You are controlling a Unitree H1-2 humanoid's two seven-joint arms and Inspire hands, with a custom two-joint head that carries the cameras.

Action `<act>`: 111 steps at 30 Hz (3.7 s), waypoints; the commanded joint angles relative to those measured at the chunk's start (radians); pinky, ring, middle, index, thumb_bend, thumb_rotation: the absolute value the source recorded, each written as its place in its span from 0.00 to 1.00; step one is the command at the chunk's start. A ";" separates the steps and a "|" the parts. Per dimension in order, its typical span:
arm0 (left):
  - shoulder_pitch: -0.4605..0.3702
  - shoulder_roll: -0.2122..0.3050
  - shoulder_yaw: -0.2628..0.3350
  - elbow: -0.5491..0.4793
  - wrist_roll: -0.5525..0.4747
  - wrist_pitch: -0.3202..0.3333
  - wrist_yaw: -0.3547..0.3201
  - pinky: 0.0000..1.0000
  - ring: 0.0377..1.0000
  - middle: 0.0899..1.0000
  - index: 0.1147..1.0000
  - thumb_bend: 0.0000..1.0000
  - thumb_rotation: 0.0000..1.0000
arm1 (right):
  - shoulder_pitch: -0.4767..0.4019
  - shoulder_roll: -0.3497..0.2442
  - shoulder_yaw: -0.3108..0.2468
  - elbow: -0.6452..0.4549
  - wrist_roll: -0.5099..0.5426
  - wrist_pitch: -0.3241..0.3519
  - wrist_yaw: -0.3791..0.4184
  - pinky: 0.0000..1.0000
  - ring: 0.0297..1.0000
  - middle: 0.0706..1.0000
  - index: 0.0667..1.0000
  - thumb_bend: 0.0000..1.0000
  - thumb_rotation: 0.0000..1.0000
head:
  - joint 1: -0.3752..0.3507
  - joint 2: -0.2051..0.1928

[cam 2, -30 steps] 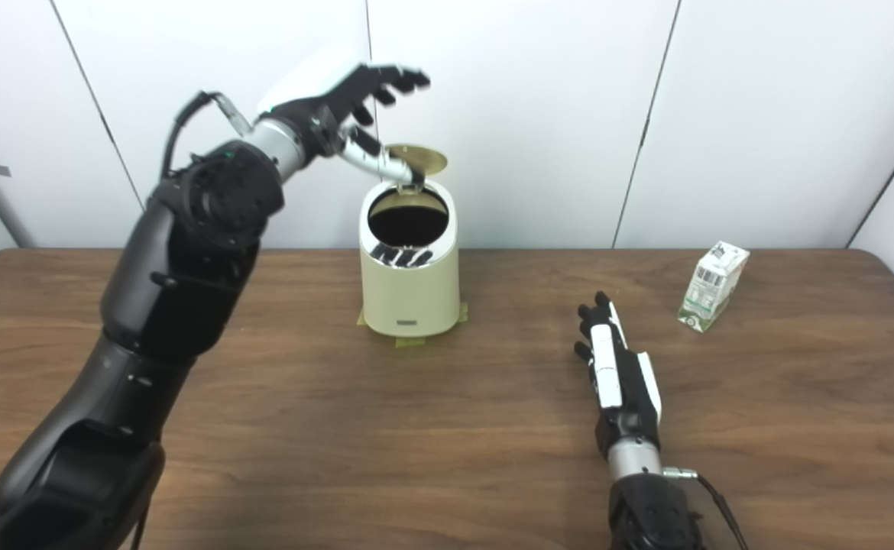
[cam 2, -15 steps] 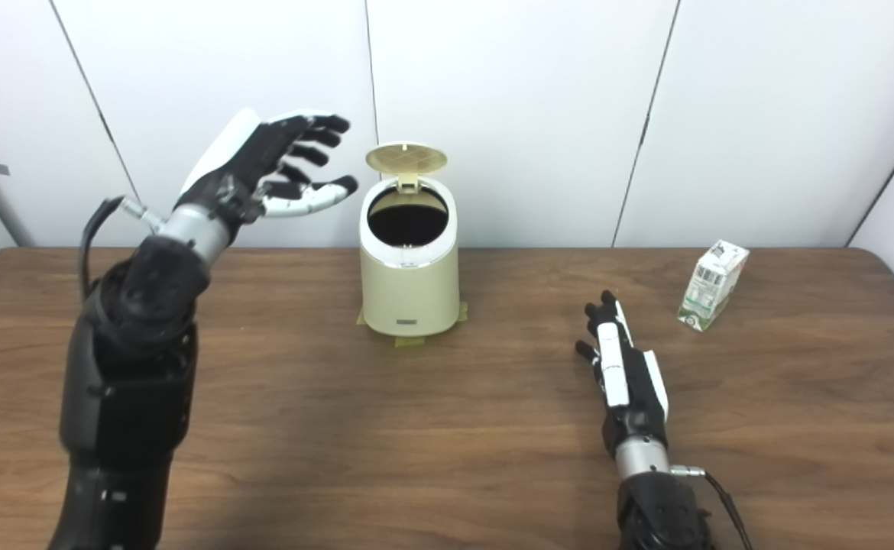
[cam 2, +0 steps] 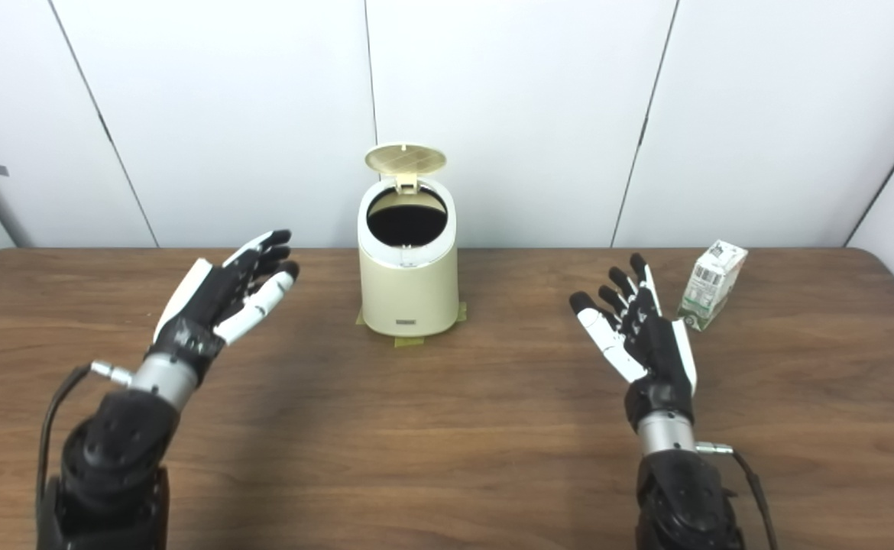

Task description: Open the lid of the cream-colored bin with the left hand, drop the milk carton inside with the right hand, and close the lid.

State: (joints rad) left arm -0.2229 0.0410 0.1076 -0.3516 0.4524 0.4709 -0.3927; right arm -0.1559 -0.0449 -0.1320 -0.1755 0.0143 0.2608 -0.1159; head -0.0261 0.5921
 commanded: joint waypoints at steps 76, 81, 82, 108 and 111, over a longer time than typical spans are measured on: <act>-0.041 0.170 -0.033 -0.009 -0.048 -0.001 -0.108 0.91 0.96 0.98 1.00 0.26 0.29 | -0.372 -0.436 -0.013 0.490 -0.276 0.038 -0.031 0.70 0.86 0.90 0.92 0.99 0.21 | -0.436 0.006; -0.043 0.158 -0.020 -0.015 -0.034 -0.001 -0.126 0.92 0.96 0.98 1.00 0.25 0.26 | -0.358 -0.423 0.012 0.507 -0.292 0.012 -0.049 0.45 0.71 0.88 0.91 0.99 0.19 | -0.433 0.011; -0.043 0.157 -0.018 -0.016 -0.034 -0.001 -0.127 0.91 0.96 0.98 1.00 0.25 0.25 | -0.355 -0.424 0.022 0.512 -0.303 0.006 -0.055 0.46 0.72 0.89 0.91 0.99 0.19 | -0.434 0.010; -0.048 0.145 -0.011 -0.035 -0.021 -0.001 -0.178 0.94 0.97 0.98 1.00 0.28 0.36 | -0.342 -0.380 0.063 0.535 -0.364 -0.036 -0.142 0.68 0.73 0.73 0.73 0.96 0.11 | -0.436 0.018; -0.050 0.142 -0.009 -0.039 -0.016 -0.001 -0.184 0.93 0.96 0.98 1.00 0.28 0.35 | -0.345 -0.371 0.059 0.568 -0.385 -0.072 -0.212 0.60 0.65 0.66 0.65 0.96 0.12 | -0.434 0.018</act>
State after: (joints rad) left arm -0.2405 0.1759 0.0925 -0.3530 0.4365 0.4751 -0.5716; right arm -0.4652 -0.4009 -0.0617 0.4022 -0.3494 0.2356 -0.2843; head -0.4602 0.6090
